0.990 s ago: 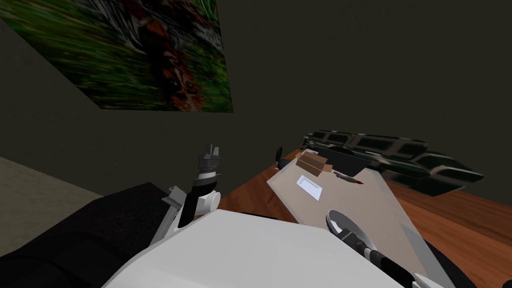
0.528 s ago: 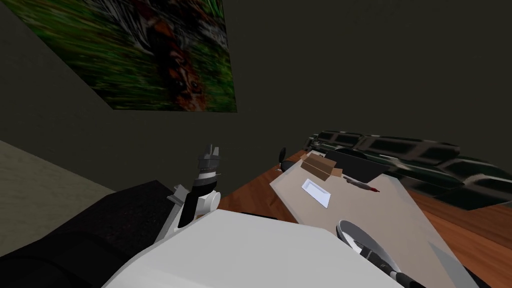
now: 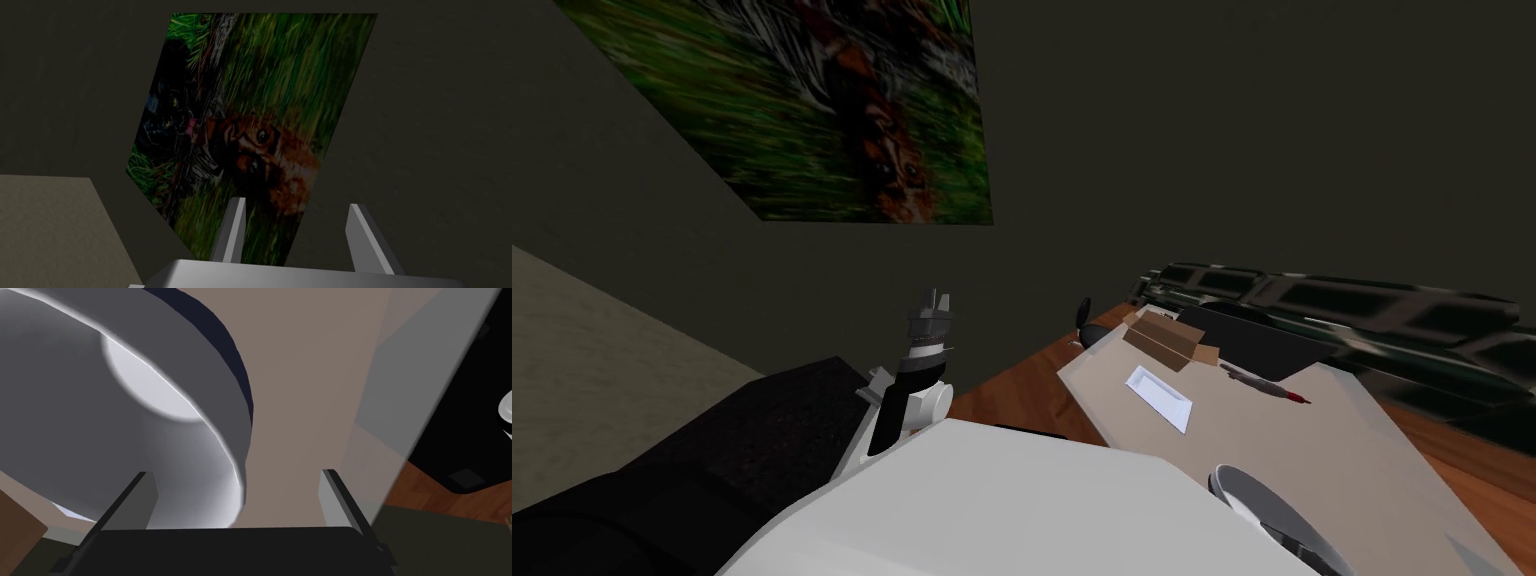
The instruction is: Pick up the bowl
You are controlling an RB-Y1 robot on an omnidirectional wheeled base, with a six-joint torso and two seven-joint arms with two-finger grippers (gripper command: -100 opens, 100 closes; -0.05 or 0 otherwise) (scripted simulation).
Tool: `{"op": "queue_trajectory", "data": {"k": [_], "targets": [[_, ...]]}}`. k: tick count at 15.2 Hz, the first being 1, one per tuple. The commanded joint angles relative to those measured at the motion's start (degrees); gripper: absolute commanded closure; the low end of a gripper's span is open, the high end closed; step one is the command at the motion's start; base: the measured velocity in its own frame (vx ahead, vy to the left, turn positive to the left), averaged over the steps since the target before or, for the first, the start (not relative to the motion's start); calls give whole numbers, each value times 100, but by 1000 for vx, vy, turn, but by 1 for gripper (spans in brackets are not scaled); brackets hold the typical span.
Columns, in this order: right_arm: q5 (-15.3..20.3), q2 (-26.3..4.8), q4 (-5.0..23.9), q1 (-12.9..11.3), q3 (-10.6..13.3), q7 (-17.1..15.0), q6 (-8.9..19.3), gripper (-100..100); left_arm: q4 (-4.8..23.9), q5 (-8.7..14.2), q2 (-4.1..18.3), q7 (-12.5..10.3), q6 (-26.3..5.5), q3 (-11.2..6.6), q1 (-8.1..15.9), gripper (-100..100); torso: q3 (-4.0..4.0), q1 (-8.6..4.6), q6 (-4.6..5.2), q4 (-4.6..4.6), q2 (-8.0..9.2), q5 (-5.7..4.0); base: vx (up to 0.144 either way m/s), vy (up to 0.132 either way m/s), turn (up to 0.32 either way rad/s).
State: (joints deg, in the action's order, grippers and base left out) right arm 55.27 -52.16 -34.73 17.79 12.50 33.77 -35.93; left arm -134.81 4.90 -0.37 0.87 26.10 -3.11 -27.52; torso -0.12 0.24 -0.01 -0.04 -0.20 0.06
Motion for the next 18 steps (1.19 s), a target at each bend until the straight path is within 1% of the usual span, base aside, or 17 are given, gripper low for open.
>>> {"op": "queue_trajectory", "data": {"k": [1, 2, 3, 5, 7, 9, 10, 11, 14, 15, 16, 18], "targets": [[43, 25, 220, -64, -3, 110, -43, -100, 0, 0, 0, 0, 0, 0, 0, 0, 0, 0, 0, 0, 0, 0, 40, 27, 19], [145, -10, 370, -76, 42, 162, -63, -100, 0, 0, 0, 0, 0, 0, 0, 0, 2, -3, 2, 0, 4, -1, 31, 26, 50], [145, -10, 370, -76, 42, 162, -63, -100, 0, 0, 0, 0, 0, 0, 0, 0, 4, -5, 2, 1, 7, -1, 25, 24, 48], [303, -59, 600, -94, 115, 241, -94, -100, 0, 0, 0, 0, 0, 0, 0, 0, 6, -7, 2, 2, 12, -2, 30, 26, 80], [303, -59, 600, -94, 115, 241, -94, -100, 0, 0, 0, 0, 0, 0, 0, 0, 6, -6, 1, 2, 10, -2, 31, 21, 41], [409, -88, 754, -105, 167, 293, -116, -100, 0, 0, 0, 0, 0, 0, 0, 0, 7, -10, 2, 3, 13, -3, 23, 18, 40], [344, -46, 793, -165, 122, 316, -134, -100, 0, 0, 0, 0, 0, 0, 0, 0, 7, -9, 1, 3, 12, -3, 19, 13, 24], [330, 153, 890, -226, 168, 400, 15, -100, 0, 0, 0, 0, 0, 0, 0, 0, 8, -10, 2, 3, 14, -3, -1, -33, 55], [310, 344, 920, -263, 217, 430, 192, -100, 0, 0, 1, 0, 0, -1, 1, 0, 16, -48, 2, 6, 29, -12, -16, -90, 72], [331, 239, 826, -211, 211, 348, 125, -100, 0, 0, 1, 0, 0, -1, 1, 0, 17, -55, 2, 6, 29, -14, -2, -61, 31], [326, 260, 840, -216, 210, 366, 150, 100, 0, 0, 1, 0, 0, -1, 0, 0, 16, -49, 3, 6, 28, -12, -1, -22, 5], [326, 259, 839, -215, 211, 368, 151, 100, 0, 0, 1, 0, 0, -1, 0, 0, 15, -30, 3, 6, 26, -8, -3, -6, 0]]}}
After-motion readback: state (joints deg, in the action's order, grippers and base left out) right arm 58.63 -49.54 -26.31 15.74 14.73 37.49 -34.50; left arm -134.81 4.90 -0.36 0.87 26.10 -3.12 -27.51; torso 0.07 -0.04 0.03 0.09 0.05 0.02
